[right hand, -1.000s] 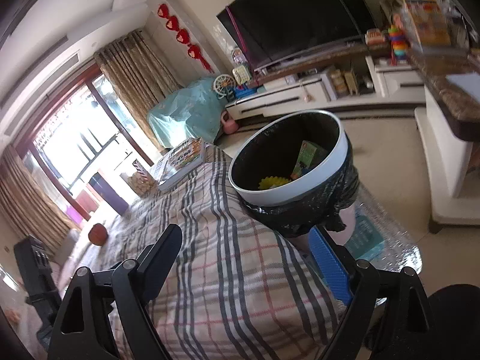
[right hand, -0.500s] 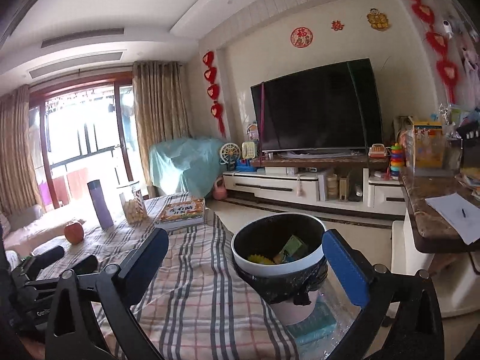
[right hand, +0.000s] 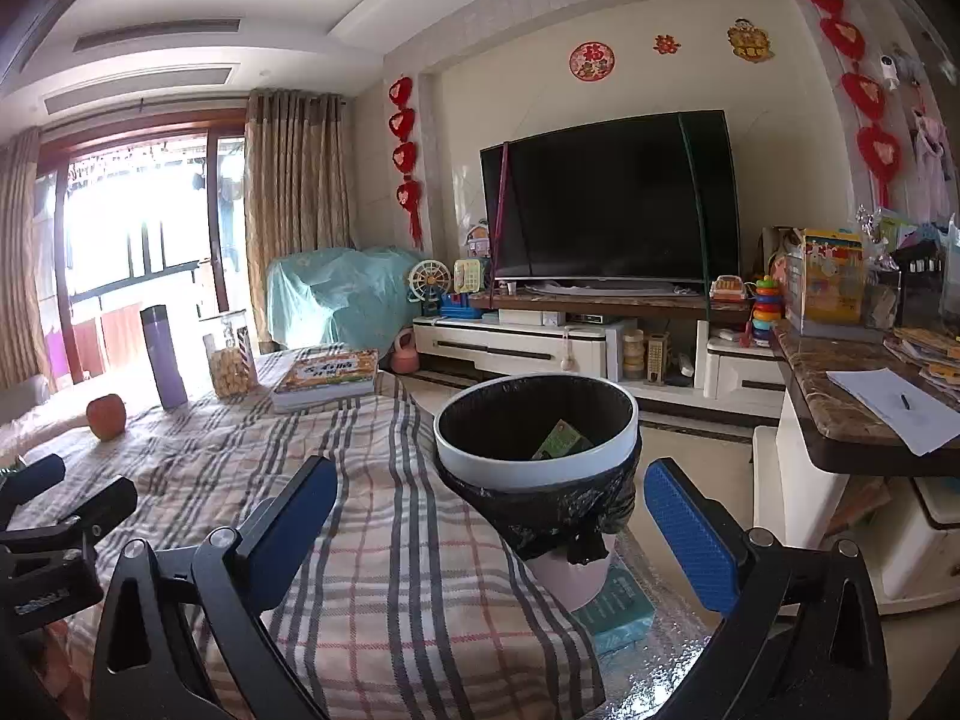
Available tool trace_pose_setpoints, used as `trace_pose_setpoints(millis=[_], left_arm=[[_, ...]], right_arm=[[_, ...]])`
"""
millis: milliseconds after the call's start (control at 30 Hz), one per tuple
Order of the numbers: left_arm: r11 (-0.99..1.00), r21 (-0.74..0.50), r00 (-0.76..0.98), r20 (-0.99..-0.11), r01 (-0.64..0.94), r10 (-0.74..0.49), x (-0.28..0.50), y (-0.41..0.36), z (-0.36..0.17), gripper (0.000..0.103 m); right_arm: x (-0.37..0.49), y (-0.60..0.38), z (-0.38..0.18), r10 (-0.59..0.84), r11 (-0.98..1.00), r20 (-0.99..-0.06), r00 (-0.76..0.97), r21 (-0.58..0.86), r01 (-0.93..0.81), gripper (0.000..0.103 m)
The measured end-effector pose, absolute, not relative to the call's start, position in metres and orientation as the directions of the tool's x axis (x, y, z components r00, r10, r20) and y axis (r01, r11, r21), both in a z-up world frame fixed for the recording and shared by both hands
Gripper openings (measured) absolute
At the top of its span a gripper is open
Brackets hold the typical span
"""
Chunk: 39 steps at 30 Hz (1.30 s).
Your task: Collect trash
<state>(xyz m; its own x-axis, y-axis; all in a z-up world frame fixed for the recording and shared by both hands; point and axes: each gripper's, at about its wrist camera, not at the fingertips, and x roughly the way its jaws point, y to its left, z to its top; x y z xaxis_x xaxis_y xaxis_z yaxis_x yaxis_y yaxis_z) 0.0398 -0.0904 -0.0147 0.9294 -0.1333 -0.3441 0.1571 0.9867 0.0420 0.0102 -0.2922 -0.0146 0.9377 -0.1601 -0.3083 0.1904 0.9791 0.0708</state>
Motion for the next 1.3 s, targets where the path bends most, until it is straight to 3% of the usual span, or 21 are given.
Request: trace_pose_setpoints(millis=[1300], left_arm=[[0.986, 0.048, 0.921, -0.367, 0.161, -0.132, 0.034, -0.096, -0.028, 0.103]], right_arm=[[0.007, -0.296, -0.031, -0.141, 0.983, -0.290, 0.947, 0.074, 0.168, 0.103]])
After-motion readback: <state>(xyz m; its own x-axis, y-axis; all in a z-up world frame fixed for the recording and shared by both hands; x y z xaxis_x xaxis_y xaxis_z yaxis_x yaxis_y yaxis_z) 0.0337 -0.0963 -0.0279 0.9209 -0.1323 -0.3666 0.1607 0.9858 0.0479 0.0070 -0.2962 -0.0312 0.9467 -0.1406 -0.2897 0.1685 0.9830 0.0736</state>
